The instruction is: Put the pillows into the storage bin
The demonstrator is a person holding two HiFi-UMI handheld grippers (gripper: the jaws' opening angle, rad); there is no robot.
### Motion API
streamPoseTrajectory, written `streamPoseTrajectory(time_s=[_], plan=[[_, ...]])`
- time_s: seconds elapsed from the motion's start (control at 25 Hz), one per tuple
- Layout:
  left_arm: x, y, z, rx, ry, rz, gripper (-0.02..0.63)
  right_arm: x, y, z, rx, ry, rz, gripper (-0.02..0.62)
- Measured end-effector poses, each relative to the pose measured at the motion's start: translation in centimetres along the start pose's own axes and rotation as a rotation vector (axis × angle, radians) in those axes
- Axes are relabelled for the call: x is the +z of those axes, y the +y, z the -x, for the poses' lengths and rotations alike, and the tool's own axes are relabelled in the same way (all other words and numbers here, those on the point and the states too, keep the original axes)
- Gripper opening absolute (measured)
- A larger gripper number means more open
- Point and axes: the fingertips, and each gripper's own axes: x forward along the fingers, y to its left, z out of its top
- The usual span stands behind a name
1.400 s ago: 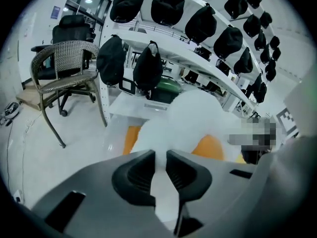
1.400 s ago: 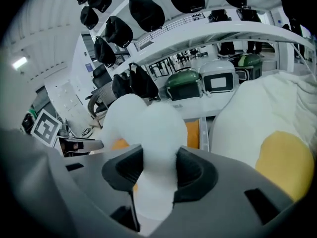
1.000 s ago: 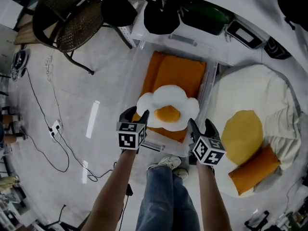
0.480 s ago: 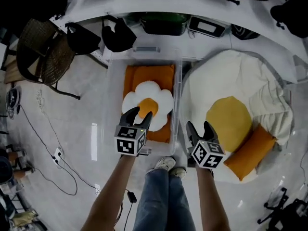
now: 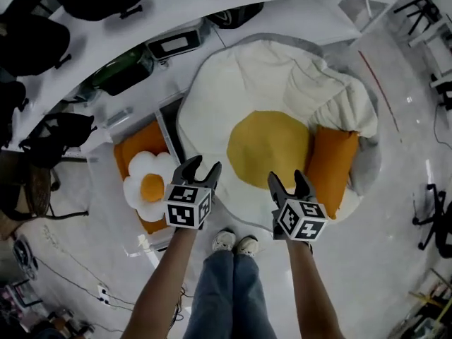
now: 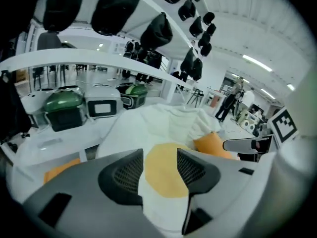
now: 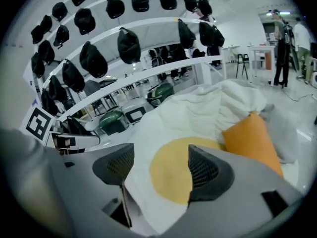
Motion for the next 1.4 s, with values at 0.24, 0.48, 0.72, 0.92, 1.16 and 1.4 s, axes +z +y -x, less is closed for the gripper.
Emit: streamPoseTrajectory(time_s=[0.24, 0.48, 0.72, 0.92, 1.16, 1.4], plan=[[0.6, -11.9, -7.0, -0.166, 0.065, -0.108, 0.216, -0.5, -12.1, 5.6, -0.164, -0.044, -0.106, 0.324], [-1.0, -21.5, -12.4, -0.300, 0.125, -0.165, 0.216, -2.4, -20.6, 9.5, -0.277, -0.044, -0.155, 0.324], [-4.3, -27.2, -17.3, -0.390, 0.167, -0.166, 0.216, -4.6, -25.6, 8.9, -0.309, -0.004, -0.121, 0.324], [-8.2, -29.8, -21.5, -0.475, 0.202, -0.163, 0.230, -7.0, -29.5, 6.7, -0.330, 0.008, -0.101, 0.325], [-12.5, -31.5, -26.3, -0.582, 0.259, -0.128, 0.259, -9.9, -33.2, 3.9, -0.317, 0.023, -0.113, 0.353], [-15.1, -33.8, -29.1, -0.672, 0.316, -0.070, 0.264, -11.7, -33.9, 1.7, -0.229, 0.023, -0.159, 0.339]])
